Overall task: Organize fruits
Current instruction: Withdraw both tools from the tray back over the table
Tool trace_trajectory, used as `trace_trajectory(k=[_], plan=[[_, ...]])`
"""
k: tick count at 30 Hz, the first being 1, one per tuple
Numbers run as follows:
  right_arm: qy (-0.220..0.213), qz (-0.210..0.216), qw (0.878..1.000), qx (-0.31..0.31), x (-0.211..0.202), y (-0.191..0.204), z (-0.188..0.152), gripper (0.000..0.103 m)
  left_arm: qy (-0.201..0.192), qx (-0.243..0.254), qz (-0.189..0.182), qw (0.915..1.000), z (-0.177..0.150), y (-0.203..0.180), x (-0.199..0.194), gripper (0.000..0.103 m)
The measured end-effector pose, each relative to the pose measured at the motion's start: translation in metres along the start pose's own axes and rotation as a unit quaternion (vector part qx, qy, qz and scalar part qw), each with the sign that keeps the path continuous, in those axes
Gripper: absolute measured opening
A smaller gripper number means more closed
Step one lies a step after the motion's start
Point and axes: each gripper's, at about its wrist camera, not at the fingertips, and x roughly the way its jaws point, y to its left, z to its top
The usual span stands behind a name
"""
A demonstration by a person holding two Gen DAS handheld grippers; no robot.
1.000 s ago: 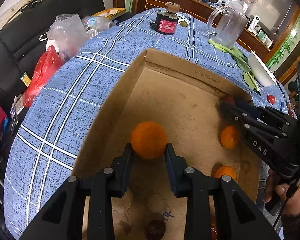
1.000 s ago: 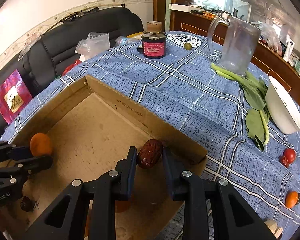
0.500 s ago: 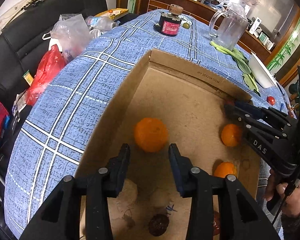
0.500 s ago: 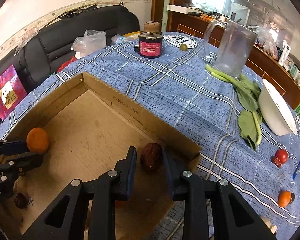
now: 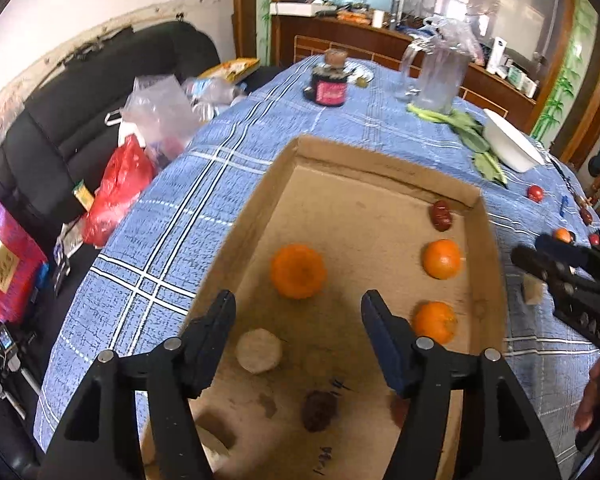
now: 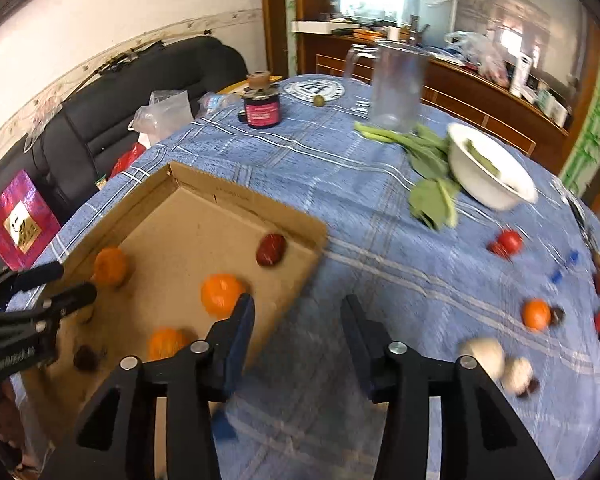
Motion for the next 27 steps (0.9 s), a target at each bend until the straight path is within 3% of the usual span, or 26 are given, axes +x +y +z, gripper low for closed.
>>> trace_trajectory(k=[7, 13, 17, 27], plan=[[0.004, -0.01, 1.0, 0.023, -0.043, -0.031, -0.05, 0.068, -0.024, 0.019, -0.007, 0.9995, -0.011, -0.045, -0.028, 0.074], [0.004, -0.018, 0.997, 0.07, -0.074, -0.076, -0.093, 0.075, -0.034, 0.043, -0.005, 0.9985, -0.028, -0.097, -0.049, 0.08], [-0.001, -0.033, 0.995, 0.095, -0.094, -0.109, -0.119, 0.085, -0.035, 0.061, -0.007, 0.9975, -0.041, -0.135, -0.055, 0.083], [-0.01, -0.044, 0.989, 0.143, -0.107, -0.18, -0.147, 0.087, 0.007, 0.095, -0.02, 0.9952, -0.067, -0.195, -0.041, 0.084]])
